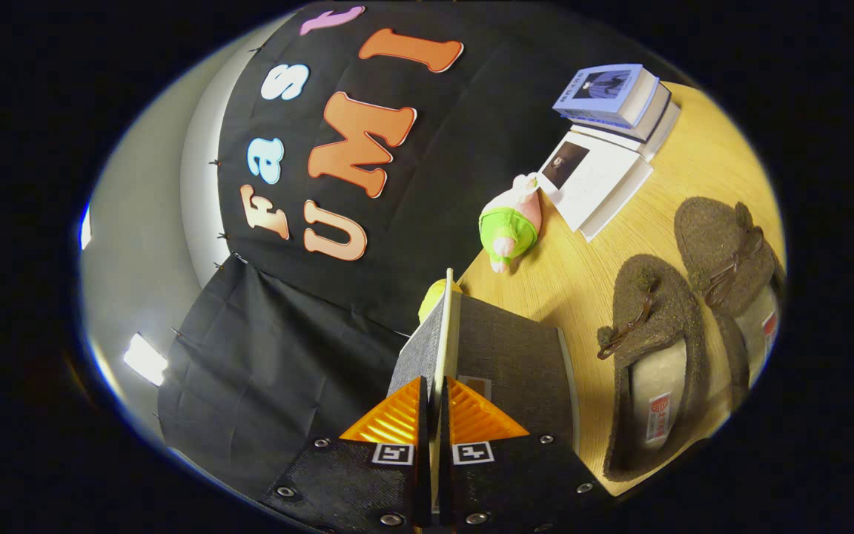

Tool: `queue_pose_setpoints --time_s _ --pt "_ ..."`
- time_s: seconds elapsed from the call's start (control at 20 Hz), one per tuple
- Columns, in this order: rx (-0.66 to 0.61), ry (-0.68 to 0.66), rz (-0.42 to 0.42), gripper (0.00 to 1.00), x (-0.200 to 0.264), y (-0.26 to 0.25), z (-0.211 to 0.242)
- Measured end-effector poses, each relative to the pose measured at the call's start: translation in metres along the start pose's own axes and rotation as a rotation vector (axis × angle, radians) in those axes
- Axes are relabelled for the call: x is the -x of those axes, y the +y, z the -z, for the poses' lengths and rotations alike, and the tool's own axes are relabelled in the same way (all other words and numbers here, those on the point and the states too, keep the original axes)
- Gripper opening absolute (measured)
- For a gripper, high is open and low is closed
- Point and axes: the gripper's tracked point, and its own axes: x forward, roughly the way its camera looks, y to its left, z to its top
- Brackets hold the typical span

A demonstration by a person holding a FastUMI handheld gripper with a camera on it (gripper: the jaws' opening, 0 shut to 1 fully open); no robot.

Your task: Open the storage box then place both shoes into the box .Put the left shoe in first, then the right shoe, with the right side of both shoes facing outward in a uniform manner.

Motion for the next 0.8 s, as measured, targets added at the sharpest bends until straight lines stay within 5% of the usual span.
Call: queue_pose_setpoints --time_s 0.8 --pt "0.141 -0.046 -0.05 0.05 -0.012 0.168 0.015"
